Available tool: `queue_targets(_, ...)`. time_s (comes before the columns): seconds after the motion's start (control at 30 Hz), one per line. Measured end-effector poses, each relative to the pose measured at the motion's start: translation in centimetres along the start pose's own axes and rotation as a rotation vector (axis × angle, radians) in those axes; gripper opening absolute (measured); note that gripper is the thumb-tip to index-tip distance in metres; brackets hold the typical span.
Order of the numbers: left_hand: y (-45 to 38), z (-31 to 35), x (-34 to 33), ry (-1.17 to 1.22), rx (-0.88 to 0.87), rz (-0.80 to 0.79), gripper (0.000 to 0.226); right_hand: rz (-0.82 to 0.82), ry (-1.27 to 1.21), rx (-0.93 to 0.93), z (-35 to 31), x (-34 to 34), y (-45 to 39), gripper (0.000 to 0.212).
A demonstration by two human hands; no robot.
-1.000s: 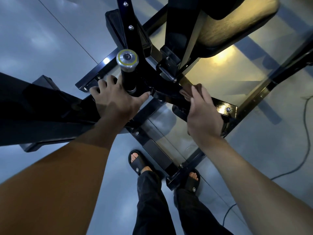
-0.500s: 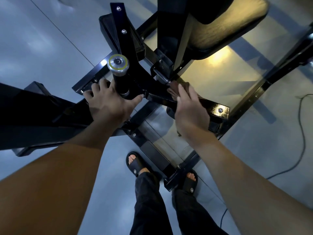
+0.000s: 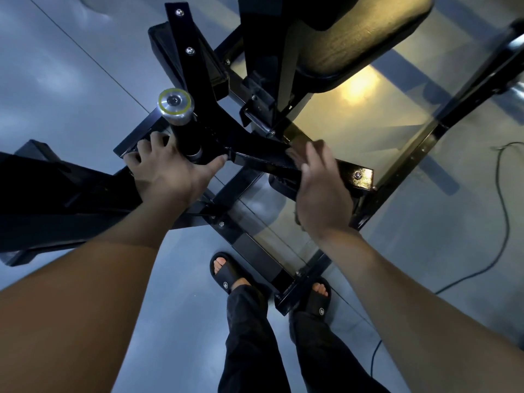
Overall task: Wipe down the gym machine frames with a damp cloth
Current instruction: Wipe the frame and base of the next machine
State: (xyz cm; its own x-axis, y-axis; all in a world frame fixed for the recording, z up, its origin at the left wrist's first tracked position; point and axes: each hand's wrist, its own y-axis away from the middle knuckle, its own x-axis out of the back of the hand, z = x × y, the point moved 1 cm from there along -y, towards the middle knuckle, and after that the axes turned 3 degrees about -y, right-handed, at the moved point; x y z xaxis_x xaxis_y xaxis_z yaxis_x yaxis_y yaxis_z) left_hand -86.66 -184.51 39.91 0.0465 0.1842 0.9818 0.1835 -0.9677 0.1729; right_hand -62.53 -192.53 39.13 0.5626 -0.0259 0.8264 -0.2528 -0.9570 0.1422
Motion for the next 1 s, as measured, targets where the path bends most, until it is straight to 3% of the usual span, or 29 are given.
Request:
queue_targets(0.1,0.1,0.0,0.1,-0.009,-0.005,0.0,0.106,-0.099,0.069,0.104,1.2,1.0,1.5,0.05)
queue_targets(0.17,0.3,0.0,0.2,-0.009,-0.003,0.011,0.105,-0.145,0.152,-0.012,4.1,2.6,2.5,0.057)
queue_targets(0.33,0.1,0.1,0.3,-0.021,-0.002,0.001,0.102,-0.011,0.04,-0.19,5.7,3.1,1.5,0.049)
queue_targets(0.4,0.2,0.0,0.3,-0.019,-0.006,-0.005,0.102,0.029,-0.029,-0.143,2.9,1.7,1.0,0.05)
queue_targets(0.47,0.1,-0.1,0.1,-0.012,-0.006,0.0,0.102,-0.041,-0.038,0.024,1.4,0.7,1.2,0.05)
queue_targets(0.63,0.2,0.0,0.2,-0.027,-0.007,0.016,0.104,-0.207,0.249,0.001,7.5,3.1,2.7,0.067)
queue_targets(0.77,0.1,0.0,0.0,-0.025,-0.011,0.022,0.105,0.039,0.062,-0.226,7.7,4.4,0.5,0.049)
queue_targets(0.83,0.1,-0.1,0.0,-0.017,-0.012,0.013,0.104,0.071,0.07,-0.136,5.4,3.2,-0.3,0.047)
queue_targets(0.9,0.0,-0.2,-0.1,-0.012,-0.007,0.022,0.104,-0.018,0.106,0.027,3.8,2.4,0.3,0.051)
queue_targets(0.97,0.0,-0.3,-0.1,-0.01,-0.007,0.021,0.104,-0.154,0.178,0.013,4.9,2.4,1.9,0.061)
queue_targets(1.0,0.0,-0.2,0.0,-0.009,-0.01,0.016,0.105,-0.147,0.194,-0.049,6.1,2.9,2.7,0.062)
